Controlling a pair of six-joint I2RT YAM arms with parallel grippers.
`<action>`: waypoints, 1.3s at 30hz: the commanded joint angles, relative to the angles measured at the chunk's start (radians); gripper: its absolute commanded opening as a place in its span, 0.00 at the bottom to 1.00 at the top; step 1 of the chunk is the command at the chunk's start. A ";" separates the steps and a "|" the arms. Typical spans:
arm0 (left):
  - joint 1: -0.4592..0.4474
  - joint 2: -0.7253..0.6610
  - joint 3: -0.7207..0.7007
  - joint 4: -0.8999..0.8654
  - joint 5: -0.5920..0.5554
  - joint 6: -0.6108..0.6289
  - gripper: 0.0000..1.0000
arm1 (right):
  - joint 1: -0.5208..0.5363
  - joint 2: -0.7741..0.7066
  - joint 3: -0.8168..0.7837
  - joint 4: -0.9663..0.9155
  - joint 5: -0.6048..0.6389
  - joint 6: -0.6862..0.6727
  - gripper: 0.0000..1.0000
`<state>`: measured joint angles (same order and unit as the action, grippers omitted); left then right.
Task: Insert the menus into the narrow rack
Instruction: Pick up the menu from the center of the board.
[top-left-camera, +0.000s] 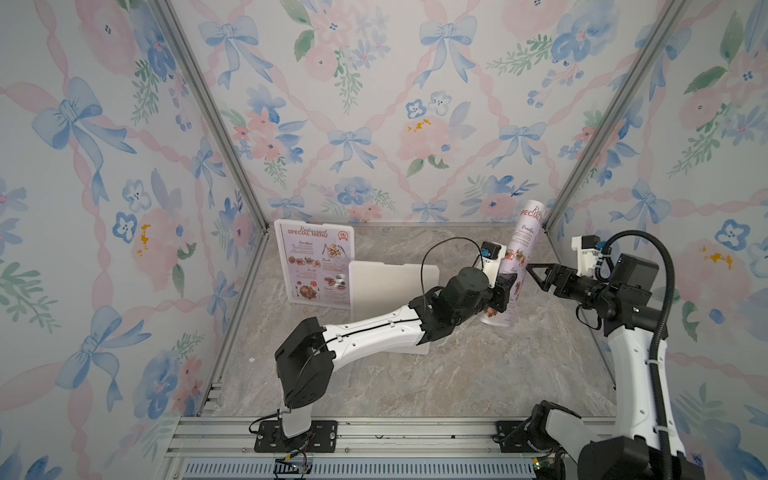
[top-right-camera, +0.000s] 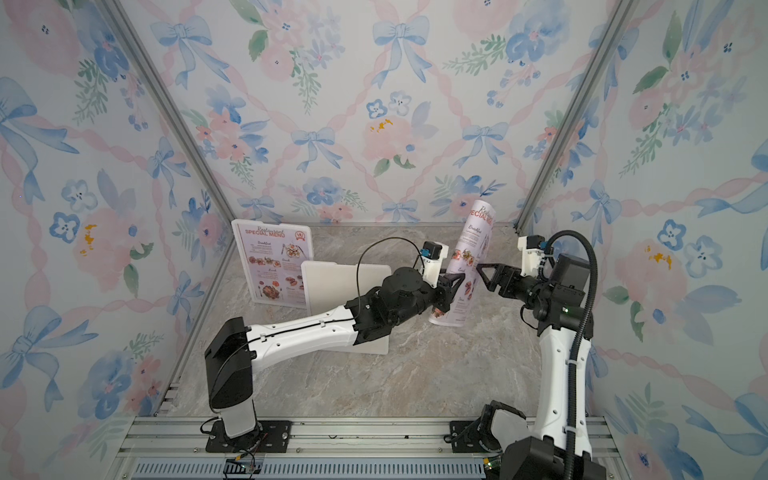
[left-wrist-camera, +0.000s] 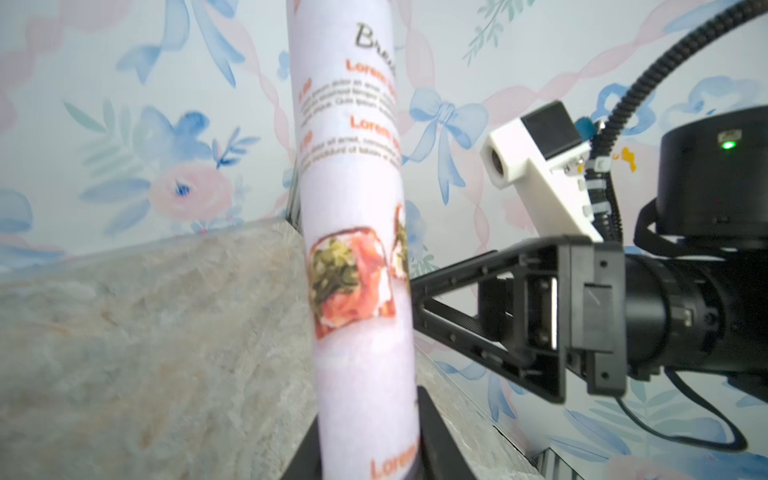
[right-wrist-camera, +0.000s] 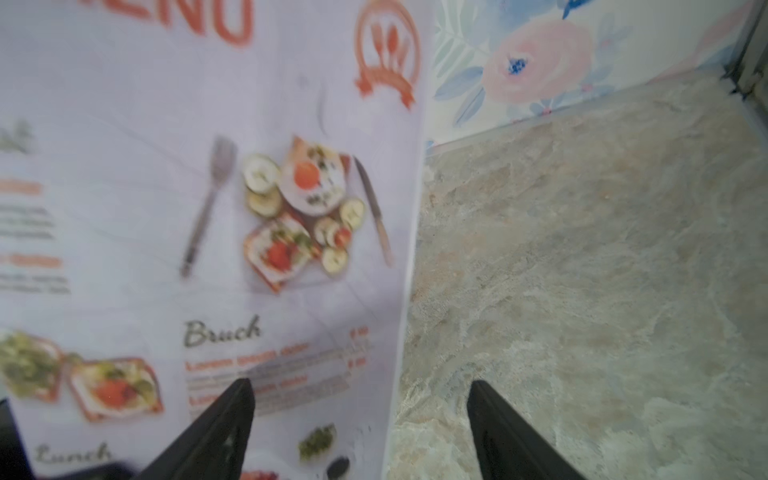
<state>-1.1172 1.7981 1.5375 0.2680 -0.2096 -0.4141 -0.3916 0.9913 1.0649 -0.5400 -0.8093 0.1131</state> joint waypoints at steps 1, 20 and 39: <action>0.026 -0.028 -0.008 -0.018 -0.020 0.094 0.30 | -0.033 -0.057 -0.025 0.093 -0.078 0.070 0.84; 0.222 -0.392 -0.094 -0.003 0.189 0.385 0.33 | 0.317 0.042 0.077 0.555 -0.336 0.070 0.79; 0.258 -0.525 -0.125 0.005 0.267 0.395 0.31 | 0.571 0.346 0.264 1.119 -0.302 0.400 0.82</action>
<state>-0.8761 1.2713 1.4136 0.2615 0.0513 0.0036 0.1535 1.3479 1.2930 0.4774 -1.1034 0.4770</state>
